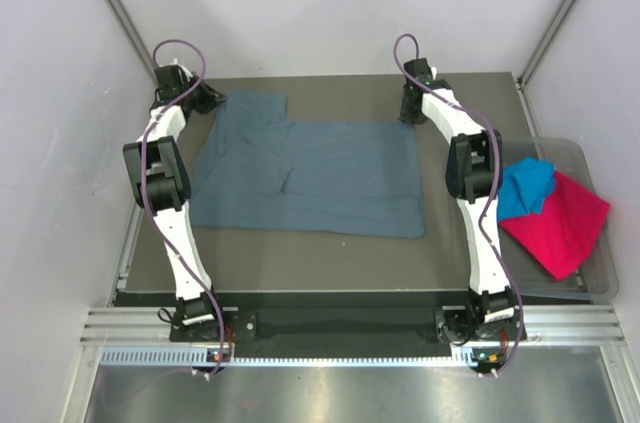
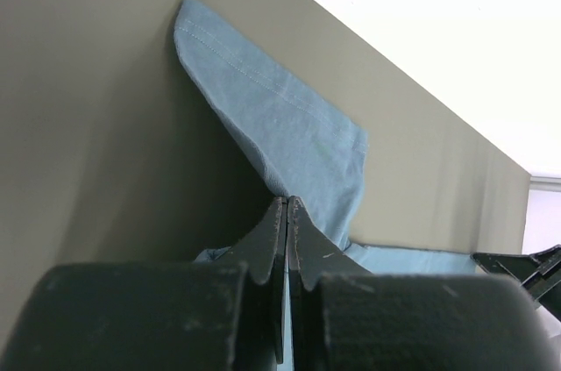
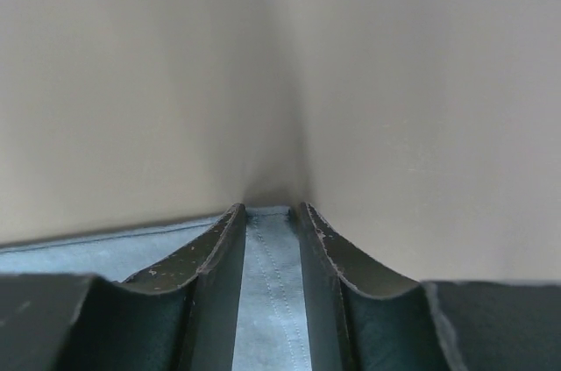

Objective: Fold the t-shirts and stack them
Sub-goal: Fold the tshirt

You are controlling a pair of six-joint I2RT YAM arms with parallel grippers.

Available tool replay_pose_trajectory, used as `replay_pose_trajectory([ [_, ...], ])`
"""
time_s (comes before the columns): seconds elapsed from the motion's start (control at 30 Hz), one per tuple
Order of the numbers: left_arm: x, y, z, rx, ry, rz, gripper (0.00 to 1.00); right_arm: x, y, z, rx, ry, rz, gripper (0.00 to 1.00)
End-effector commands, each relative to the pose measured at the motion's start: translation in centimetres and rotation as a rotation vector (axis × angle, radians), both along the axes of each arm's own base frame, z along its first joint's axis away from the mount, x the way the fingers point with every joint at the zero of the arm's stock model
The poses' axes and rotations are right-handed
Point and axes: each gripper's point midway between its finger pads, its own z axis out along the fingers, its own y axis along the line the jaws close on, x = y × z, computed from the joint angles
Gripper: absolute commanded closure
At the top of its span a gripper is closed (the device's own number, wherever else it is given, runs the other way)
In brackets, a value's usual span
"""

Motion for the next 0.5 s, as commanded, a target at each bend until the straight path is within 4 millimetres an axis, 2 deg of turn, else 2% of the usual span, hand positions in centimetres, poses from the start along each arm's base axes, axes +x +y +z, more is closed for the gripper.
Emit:
replay_pose_trajectory([
  [0.0,0.8,0.2,0.6,0.013,-0.058,-0.015,1.0,-0.6,0.0,-1.4,-0.058,0.043,0.016,0.69],
  [0.1,0.6,0.2,0.1,0.007,-0.045,-0.019,1.0,-0.3,0.1,-1.7,-0.066,0.042,0.03,0.74],
  [0.13,0.5,0.2,-0.1,0.003,-0.039,-0.019,1.0,-0.3,0.1,-1.7,-0.067,0.044,0.031,0.8],
  [0.2,0.4,0.3,-0.3,-0.004,-0.034,-0.014,1.0,-0.2,0.1,-1.7,-0.065,0.042,0.029,0.86],
  [0.33,0.3,0.2,-0.8,-0.014,-0.014,-0.024,1.0,0.0,0.8,-1.6,-0.035,0.03,0.061,0.9],
  [0.43,0.3,-0.1,-0.9,-0.015,0.007,-0.045,1.0,0.4,0.8,-0.8,-0.037,0.01,0.062,0.93],
  [0.47,0.4,0.0,-0.7,-0.015,0.005,-0.044,1.0,0.7,0.7,0.2,-0.045,-0.013,0.06,0.94],
])
